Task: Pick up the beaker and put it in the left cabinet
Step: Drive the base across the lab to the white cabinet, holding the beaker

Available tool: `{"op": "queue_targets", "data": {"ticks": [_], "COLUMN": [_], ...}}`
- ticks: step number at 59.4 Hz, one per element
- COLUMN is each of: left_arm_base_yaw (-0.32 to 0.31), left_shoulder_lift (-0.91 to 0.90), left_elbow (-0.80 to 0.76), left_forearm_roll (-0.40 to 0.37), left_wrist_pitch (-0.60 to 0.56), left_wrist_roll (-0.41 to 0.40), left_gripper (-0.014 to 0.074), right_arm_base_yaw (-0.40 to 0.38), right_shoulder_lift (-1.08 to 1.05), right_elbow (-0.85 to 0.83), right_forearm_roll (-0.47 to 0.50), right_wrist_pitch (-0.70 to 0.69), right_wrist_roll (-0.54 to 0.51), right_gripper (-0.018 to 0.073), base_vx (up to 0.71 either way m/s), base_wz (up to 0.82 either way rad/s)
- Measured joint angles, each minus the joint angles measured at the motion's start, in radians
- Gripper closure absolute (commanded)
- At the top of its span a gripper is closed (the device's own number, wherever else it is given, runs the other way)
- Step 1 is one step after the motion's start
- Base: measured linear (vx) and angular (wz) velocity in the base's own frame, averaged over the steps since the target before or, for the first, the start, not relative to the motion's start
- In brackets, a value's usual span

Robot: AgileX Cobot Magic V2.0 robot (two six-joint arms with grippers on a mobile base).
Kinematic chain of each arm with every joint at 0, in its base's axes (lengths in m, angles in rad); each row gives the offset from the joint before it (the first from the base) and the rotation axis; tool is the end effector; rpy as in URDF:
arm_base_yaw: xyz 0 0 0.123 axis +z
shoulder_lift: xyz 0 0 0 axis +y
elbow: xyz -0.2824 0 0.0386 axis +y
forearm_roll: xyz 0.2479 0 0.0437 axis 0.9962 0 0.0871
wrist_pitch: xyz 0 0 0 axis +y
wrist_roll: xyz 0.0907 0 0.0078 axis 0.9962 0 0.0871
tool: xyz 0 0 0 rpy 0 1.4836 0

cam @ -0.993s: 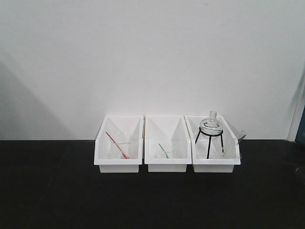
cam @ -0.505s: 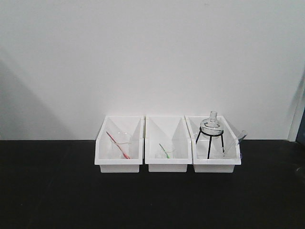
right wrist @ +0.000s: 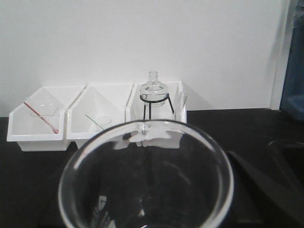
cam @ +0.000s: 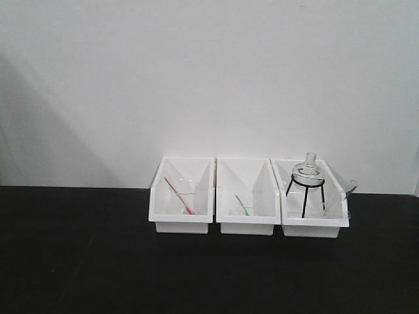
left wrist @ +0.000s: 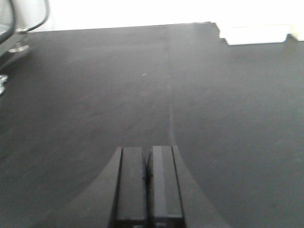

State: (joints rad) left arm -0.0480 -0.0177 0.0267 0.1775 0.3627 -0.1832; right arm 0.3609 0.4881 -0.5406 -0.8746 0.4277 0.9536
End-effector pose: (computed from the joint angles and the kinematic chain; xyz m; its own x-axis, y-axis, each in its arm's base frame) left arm 0.0528 0.0032 0.1729 -0.2751 -0.0038 -0.9614 -0.0169 0.9999 0.0009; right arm 0.1032 0.0079 0.3336 -0.1389 0.0747 -0.9875 -0.0229 0.9966 0.0786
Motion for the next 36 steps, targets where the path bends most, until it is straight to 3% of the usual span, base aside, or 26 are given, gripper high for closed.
{"op": "queue_targets", "data": {"ticks": [36], "left_arm_base_yaw": [0.000], "left_shoulder_lift": [0.000], "left_elbow": [0.000], "left_forearm_roll": [0.000], "left_wrist_pitch": [0.000], "left_wrist_roll": [0.000], "left_gripper": [0.0593], "right_arm_base_yaw": [0.000], "right_shoulder_lift": [0.000], "right_elbow": [0.000], "right_forearm_roll": [0.000], "right_wrist_pitch": [0.002], "right_wrist_roll": [0.000], "right_gripper": [0.0563], "base_vx": [-0.10], "base_wz": [0.41]}}
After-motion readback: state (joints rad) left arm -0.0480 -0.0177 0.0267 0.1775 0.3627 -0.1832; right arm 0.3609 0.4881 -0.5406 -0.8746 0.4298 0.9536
